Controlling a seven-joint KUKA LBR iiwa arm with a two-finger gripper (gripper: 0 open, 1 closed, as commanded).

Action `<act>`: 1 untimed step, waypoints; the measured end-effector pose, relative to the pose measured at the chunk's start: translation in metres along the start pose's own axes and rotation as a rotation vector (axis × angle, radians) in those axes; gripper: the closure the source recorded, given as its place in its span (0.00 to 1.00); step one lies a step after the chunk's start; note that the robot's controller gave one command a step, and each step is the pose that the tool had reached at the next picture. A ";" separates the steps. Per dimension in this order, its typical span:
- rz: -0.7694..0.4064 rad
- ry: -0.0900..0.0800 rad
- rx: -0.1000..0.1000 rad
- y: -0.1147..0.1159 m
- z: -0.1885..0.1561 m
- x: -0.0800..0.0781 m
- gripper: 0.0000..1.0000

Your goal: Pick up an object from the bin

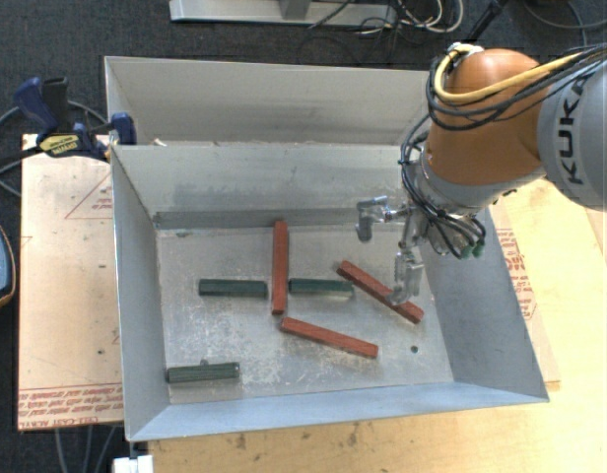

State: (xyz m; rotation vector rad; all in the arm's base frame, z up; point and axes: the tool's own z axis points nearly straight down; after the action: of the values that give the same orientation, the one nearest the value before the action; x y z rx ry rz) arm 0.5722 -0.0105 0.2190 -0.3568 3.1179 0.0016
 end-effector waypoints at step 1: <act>0.282 0.008 -0.001 0.003 0.140 0.038 0.00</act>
Offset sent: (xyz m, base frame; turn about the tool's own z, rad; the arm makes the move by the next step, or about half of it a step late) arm -0.0360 -0.0057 -0.1368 0.2815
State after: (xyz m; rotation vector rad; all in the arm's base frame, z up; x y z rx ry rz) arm 0.5348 -0.0156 0.0792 0.0843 3.1456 0.0025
